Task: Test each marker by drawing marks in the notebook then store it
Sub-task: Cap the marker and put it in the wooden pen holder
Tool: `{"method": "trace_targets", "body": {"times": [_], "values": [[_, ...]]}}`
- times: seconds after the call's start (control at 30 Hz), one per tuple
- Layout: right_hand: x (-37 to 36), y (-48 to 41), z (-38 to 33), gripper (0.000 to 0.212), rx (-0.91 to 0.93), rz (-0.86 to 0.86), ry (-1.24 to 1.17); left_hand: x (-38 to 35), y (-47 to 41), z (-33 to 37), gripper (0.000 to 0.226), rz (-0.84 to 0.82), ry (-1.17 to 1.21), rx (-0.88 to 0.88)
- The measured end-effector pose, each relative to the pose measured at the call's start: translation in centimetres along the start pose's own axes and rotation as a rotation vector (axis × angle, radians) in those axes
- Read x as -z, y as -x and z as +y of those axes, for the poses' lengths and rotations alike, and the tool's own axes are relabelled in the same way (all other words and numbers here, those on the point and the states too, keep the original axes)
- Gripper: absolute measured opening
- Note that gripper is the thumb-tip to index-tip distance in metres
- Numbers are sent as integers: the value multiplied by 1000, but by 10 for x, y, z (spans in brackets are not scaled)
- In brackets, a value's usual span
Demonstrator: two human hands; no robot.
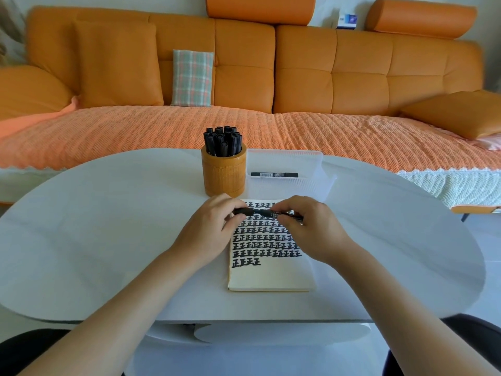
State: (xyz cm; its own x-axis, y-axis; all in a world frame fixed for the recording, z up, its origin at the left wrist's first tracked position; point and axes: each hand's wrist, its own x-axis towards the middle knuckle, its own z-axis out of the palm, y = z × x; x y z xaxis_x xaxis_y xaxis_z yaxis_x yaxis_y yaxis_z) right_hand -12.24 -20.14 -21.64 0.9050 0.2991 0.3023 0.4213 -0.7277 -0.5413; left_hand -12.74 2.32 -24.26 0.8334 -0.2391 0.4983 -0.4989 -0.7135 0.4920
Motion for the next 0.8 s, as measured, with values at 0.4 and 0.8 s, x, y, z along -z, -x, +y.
{"method": "trace_targets", "body": {"times": [0.4, 0.8], "values": [[-5, 4, -2, 21, 342, 90, 231, 10, -5, 5, 19, -140, 63, -72], [-2, -6, -15, 24, 32, -91, -194, 26, -25, 10, 17, -69, 52, -271]]}}
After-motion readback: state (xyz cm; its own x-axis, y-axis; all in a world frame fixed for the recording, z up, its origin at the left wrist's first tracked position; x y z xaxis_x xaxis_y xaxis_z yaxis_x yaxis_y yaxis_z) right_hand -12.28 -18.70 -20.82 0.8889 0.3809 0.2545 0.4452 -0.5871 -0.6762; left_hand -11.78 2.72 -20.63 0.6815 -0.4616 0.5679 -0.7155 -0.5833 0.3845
